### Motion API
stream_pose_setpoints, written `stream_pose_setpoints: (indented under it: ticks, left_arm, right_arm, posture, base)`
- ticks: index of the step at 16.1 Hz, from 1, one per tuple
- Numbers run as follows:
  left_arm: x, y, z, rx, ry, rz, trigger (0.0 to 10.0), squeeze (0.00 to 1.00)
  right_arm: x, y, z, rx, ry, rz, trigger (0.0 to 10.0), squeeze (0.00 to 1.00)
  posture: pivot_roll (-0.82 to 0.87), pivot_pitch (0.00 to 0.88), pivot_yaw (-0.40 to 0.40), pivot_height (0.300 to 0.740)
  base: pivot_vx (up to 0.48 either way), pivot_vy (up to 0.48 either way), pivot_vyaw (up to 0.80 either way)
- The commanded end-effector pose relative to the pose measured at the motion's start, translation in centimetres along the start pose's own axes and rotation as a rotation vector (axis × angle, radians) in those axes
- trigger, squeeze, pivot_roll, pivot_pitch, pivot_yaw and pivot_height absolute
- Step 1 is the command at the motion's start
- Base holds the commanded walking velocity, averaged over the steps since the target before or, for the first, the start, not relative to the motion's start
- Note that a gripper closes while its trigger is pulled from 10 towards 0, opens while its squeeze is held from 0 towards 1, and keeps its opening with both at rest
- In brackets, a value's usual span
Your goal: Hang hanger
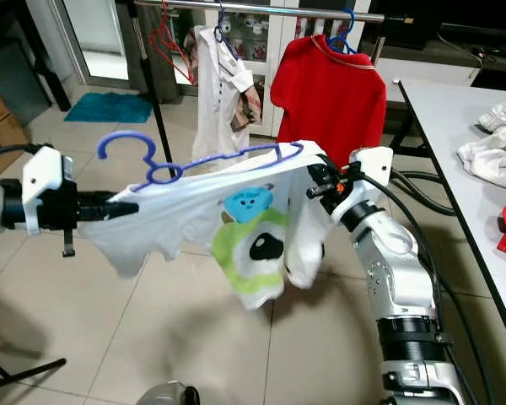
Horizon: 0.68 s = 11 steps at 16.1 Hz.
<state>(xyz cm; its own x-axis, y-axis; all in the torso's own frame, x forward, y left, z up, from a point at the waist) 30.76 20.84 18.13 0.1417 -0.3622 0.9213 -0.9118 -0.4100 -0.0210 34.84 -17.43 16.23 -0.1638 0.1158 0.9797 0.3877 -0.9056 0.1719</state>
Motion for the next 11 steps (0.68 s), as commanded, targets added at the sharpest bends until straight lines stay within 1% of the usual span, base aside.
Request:
stream_pose_setpoints:
  ticks: [1, 3, 4, 5, 6, 7, 9, 10, 11]
  left_arm:
    - [-3.5, -0.9, -2.7, 0.081, -0.196, -0.102, 0.0, 0.0]
    - [-4.6, -0.8, -2.1, 0.061, -0.275, -0.105, 0.0, 0.0]
    - [-5.2, -0.9, -1.8, 0.064, -0.318, -0.1, 0.0, 0.0]
    - [-5.5, -0.9, -1.5, 0.053, -0.34, -0.088, 0.0, 0.0]
    - [-5.7, -0.8, -1.2, 0.044, -0.349, -0.088, 0.0, 0.0]
    - [-6.1, -1.1, -1.0, 0.066, -0.371, -0.09, 0.0, 0.0]
    - [-6.8, -2.0, -1.2, 0.145, -0.403, -0.114, 0.0, 0.0]
    - [-7.3, -3.5, -1.6, 0.273, -0.407, -0.143, 0.0, 0.0]
    - [-7.3, -3.8, -1.6, 0.294, -0.4, -0.151, 0.0, 0.0]
  right_arm:
    - [2.6, 6.0, -1.6, -0.272, 0.031, -0.088, 0.0, 0.0]
    - [3.3, 6.1, -1.0, -0.302, 0.02, -0.142, 0.0, 0.0]
    - [3.5, 6.2, -0.8, -0.316, 0.001, -0.2, 0.0, 0.0]
    - [3.5, 6.0, -0.5, -0.314, -0.022, -0.253, 0.0, 0.0]
    - [3.6, 5.6, -0.1, -0.31, -0.025, -0.274, 0.0, 0.0]
    - [3.9, 5.1, 0.3, -0.3, -0.009, -0.279, 0.0, 0.0]
    - [4.5, 4.1, 0.7, -0.271, 0.033, -0.267, 0.0, 0.0]
    - [5.5, 2.7, 1.2, -0.236, 0.089, -0.279, 0.0, 0.0]
    - [5.6, 2.5, 1.2, -0.24, 0.097, -0.286, 0.0, 0.0]
  posture:
    - [0.05, 0.0, 0.031, 0.74]
    - [0.05, 0.0, 0.032, 0.74]
    - [0.05, 0.0, 0.032, 0.74]
    - [0.05, 0.0, 0.033, 0.74]
    - [0.05, 0.0, 0.035, 0.74]
    - [0.05, 0.0, 0.036, 0.74]
    - [0.05, 0.0, 0.036, 0.74]
    - [0.05, 0.0, 0.036, 0.74]
    - [0.05, 0.0, 0.036, 0.74]
  base:
    - [0.0, 0.0, 0.0]
    - [0.0, 0.0, 0.0]
    - [0.0, 0.0, 0.0]
    - [0.0, 0.0, 0.0]
    - [0.0, 0.0, 0.0]
    - [0.0, 0.0, 0.0]
    - [0.0, 0.0, 0.0]
    - [0.0, 0.0, 0.0]
    - [0.0, 0.0, 0.0]
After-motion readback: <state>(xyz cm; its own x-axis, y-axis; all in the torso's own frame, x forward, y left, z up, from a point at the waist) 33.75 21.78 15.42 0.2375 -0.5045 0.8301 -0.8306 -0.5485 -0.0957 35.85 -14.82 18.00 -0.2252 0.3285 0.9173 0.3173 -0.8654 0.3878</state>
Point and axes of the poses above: a point about 5 cm out from each wrist's last joint towards the gripper, its own z axis pointing out of the wrist towards the gripper, its own x axis along the axis of the wrist's last joint, y = z × x, the point moved 3 cm from there along z, pointing out of the wrist towards the gripper, and after that the axes turned 15 degrees about -z, right-handed, at the moved point
